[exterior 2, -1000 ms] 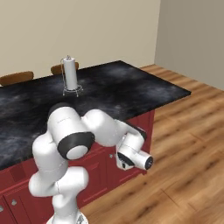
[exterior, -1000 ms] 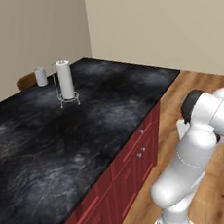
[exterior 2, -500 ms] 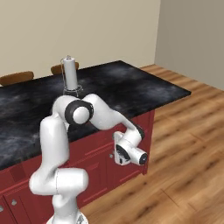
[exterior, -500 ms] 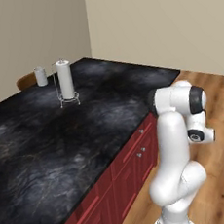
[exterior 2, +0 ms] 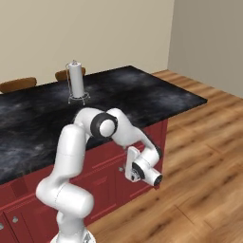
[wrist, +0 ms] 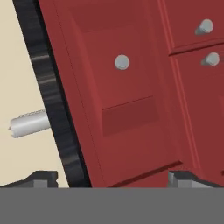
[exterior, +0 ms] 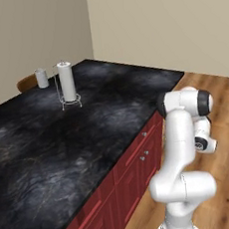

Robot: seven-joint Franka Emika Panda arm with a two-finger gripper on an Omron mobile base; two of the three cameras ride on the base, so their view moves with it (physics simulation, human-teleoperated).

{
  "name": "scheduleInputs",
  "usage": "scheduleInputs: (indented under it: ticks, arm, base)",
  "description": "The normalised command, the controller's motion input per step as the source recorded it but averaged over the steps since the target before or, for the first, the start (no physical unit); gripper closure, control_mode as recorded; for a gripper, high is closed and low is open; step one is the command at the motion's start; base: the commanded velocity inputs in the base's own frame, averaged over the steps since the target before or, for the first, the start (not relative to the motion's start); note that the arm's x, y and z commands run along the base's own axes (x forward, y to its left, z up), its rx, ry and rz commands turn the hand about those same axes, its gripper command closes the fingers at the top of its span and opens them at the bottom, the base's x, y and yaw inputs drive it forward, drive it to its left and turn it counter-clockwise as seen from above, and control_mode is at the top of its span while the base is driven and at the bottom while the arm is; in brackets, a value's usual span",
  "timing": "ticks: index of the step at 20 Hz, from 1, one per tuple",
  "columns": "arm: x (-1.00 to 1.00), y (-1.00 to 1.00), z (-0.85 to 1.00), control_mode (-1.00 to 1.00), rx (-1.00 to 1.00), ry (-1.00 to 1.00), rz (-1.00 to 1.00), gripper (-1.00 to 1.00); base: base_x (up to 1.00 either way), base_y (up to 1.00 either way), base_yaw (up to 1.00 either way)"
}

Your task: Take a straw from the drawer in front and place it inside the glass cup on the dining counter.

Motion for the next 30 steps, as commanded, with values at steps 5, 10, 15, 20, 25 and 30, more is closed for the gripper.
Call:
scheduleInputs:
  ticks: [5, 10, 15, 20, 25, 30]
  arm:
    - [0.37, 0.36, 0.00, -1.00, 0.01, 0.00, -0.07, -1.00]
    - [0.37, 0.22, 0.00, -1.00, 0.00, 0.00, -0.03, -1.00]
    - [0.30, 0.07, -0.02, -1.00, 0.00, 0.00, 0.00, -1.00]
    - [0.34, 0.02, -0.11, -1.00, 0.00, 0.00, 0.00, -1.00]
    - [0.30, 0.00, -0.13, -1.00, 0.00, 0.00, 0.00, -1.00]
    - [0.34, 0.01, -0.22, -1.00, 0.00, 0.00, 0.00, -1.00]
  base:
    - [0.00, 0.00, 0.00]
    - [0.00, 0.00, 0.00]
    - [0.00, 0.00, 0.00]
    - [0.00, 0.00, 0.00]
    - [0.00, 0.00, 0.00]
    - [0.00, 0.00, 0.00]
